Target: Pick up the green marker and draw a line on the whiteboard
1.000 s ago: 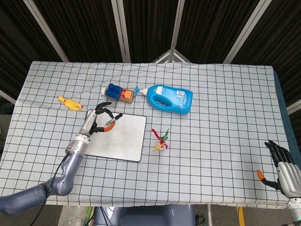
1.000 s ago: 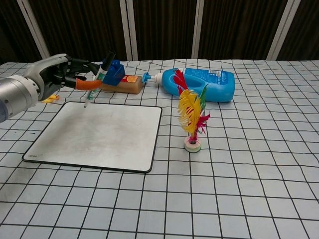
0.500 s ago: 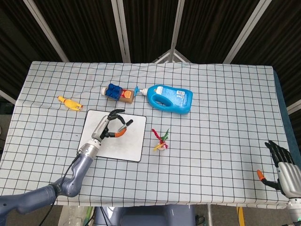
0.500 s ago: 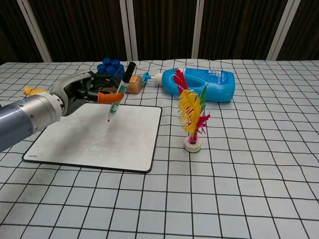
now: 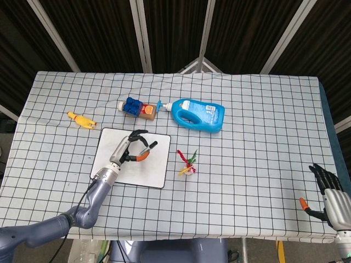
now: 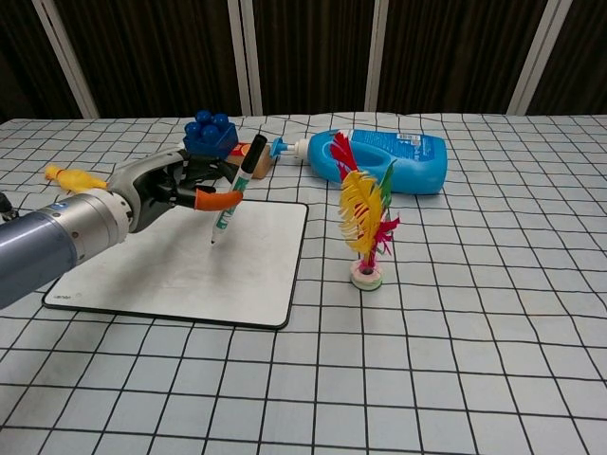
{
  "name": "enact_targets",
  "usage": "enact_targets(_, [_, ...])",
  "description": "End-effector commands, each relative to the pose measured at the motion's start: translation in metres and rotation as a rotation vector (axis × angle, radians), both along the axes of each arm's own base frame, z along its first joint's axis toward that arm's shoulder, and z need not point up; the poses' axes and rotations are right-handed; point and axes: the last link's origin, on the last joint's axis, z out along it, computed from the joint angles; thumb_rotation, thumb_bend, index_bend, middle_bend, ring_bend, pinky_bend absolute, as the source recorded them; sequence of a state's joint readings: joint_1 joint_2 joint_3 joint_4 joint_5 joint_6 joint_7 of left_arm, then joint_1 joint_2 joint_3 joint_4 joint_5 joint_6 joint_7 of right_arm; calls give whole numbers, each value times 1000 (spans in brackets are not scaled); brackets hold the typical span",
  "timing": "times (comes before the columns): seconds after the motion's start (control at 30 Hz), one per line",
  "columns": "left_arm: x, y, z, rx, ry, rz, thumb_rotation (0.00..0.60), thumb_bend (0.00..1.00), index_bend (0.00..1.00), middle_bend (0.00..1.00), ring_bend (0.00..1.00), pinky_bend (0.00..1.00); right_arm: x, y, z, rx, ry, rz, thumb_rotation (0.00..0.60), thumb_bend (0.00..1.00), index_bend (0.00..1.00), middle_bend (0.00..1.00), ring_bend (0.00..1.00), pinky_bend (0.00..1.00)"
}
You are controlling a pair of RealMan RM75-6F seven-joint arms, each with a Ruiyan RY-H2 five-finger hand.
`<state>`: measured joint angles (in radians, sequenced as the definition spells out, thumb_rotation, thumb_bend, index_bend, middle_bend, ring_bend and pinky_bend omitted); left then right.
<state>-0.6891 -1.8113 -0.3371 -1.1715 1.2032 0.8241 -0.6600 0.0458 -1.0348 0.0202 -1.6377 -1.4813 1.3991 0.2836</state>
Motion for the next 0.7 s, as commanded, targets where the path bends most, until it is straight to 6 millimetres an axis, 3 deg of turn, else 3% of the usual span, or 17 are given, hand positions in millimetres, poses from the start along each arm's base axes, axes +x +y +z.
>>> enact_targets(0.03, [0,1,-1,-2,3,-2,600,551,677,146,0,5,0,0,0,0,1,-1,600,353,0,0,0,0])
enact_targets(0.7, [-16,13,0,3,53,-8,600,551,695,165,0,18,-1,1,-1,1,11,-10,600,354,0,0,0,0])
